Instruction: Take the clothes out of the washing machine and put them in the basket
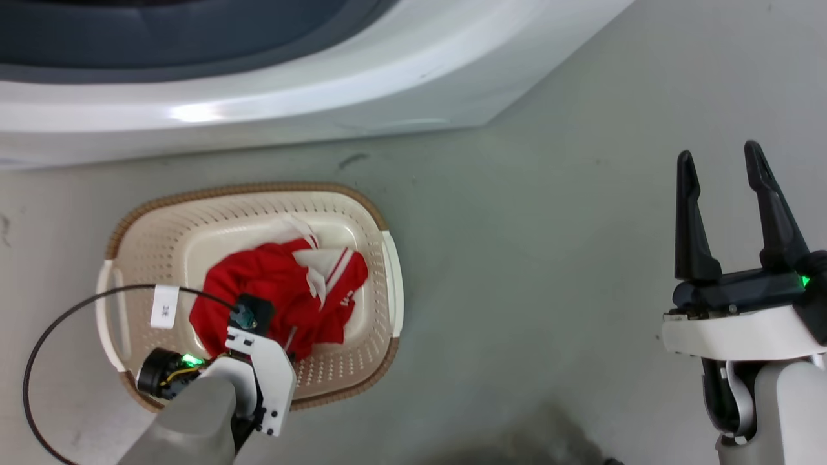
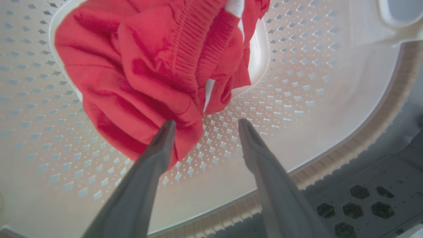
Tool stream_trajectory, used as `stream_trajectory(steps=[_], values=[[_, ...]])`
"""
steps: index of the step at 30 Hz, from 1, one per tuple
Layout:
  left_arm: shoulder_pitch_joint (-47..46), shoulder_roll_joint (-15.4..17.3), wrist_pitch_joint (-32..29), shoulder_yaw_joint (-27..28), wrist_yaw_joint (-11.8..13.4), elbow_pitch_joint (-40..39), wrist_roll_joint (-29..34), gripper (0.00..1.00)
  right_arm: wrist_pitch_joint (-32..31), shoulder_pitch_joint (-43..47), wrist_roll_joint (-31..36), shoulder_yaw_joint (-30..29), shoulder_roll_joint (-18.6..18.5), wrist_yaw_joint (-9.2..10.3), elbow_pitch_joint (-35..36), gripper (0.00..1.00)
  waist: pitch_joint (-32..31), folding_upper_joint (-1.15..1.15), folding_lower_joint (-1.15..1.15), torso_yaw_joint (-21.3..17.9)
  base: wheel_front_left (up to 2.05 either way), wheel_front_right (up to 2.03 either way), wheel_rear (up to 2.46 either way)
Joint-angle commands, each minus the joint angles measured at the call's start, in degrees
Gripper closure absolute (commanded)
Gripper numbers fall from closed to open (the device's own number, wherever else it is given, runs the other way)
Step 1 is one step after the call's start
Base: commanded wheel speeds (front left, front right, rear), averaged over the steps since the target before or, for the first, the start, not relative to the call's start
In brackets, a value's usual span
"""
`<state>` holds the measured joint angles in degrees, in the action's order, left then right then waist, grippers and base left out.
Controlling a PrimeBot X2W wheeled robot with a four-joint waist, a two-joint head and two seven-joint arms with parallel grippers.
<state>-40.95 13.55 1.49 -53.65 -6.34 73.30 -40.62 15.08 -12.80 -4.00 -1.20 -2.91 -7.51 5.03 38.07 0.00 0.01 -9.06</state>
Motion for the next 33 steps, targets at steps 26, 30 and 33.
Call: stream_trajectory(steps=[26,30,33], values=[[17.88,4.91,13.70,17.46,12.76,-28.40,5.64,0.00,0.13,13.76,1.87,-0.81,0.05,0.04,-3.15,0.00,-26.97,0.00,-0.01,7.84,0.00,0.00,0.00],[24.05,5.03,13.70,24.05,14.99,-38.03,9.94,0.00,0.13,15.48,2.32,-0.44,0.06,0.04,-3.14,0.00,-29.80,0.00,-0.01,8.52,0.00,0.00,0.00],[28.45,4.28,13.71,28.68,15.85,-44.73,13.30,0.00,0.13,16.72,2.31,-0.43,0.04,0.04,-3.14,0.00,-31.90,0.00,-0.01,8.89,0.00,0.00,0.00]])
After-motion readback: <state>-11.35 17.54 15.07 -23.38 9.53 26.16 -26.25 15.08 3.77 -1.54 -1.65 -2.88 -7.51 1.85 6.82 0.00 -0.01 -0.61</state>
